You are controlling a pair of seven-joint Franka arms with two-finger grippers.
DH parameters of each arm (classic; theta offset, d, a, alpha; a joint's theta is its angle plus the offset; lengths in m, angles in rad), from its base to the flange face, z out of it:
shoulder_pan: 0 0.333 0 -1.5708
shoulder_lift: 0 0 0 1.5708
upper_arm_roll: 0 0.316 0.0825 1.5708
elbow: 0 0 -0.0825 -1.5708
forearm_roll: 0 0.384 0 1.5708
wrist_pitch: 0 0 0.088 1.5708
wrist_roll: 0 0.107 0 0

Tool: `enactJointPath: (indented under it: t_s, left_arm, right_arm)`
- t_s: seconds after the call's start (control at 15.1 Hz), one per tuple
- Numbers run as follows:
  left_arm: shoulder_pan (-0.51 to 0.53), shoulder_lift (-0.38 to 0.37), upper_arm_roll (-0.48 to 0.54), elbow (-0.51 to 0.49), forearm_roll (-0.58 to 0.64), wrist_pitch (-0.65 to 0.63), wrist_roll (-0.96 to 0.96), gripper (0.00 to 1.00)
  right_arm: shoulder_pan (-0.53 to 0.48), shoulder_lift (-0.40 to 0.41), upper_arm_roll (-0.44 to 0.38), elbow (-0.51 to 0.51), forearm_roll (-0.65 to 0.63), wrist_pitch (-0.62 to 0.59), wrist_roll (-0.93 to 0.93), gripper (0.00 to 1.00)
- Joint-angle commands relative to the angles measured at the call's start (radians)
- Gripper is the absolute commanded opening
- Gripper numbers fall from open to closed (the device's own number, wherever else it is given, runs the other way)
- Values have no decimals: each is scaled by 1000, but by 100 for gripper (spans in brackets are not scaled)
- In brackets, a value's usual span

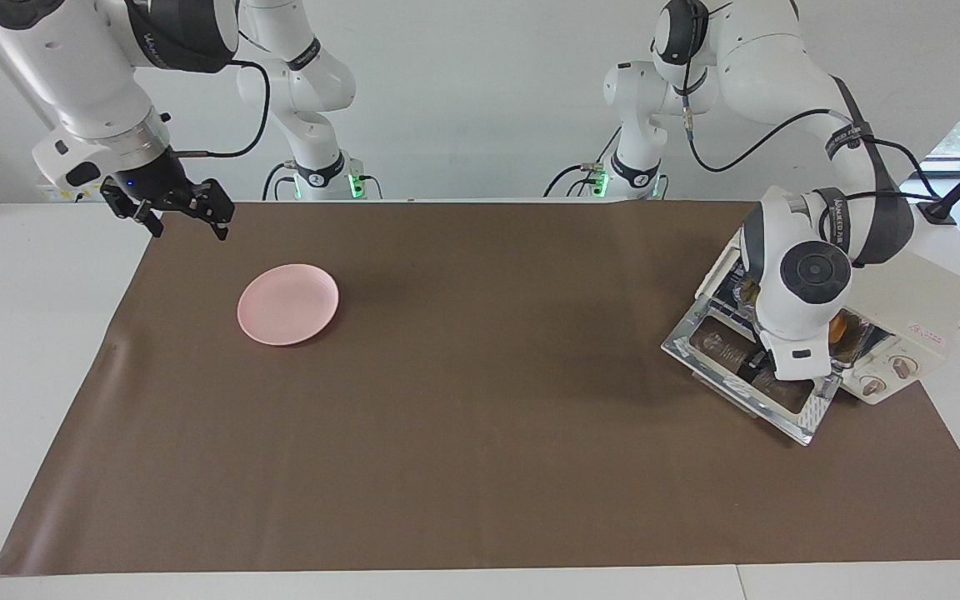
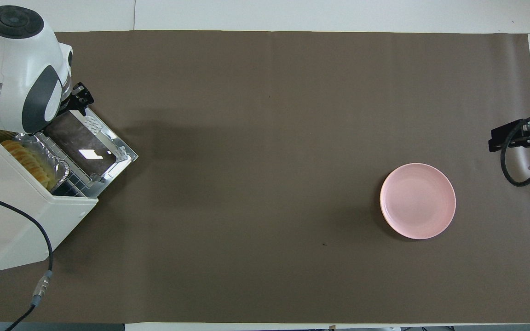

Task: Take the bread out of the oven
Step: 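Reach the left gripper into the oven and grasp the foil tray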

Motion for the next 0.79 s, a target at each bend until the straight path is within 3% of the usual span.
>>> enactJointPath:
  t_s: [0.0,0.73]
  left_arm:
    - [4,-37,8,-53,24,23,-19,100]
    - [44,-77,7,-163,70,83,-19,100]
  right_arm:
    - [-9,-9,5,0,16,-16,-21,100]
    - [-9,-9,5,0,16,-16,-21,100]
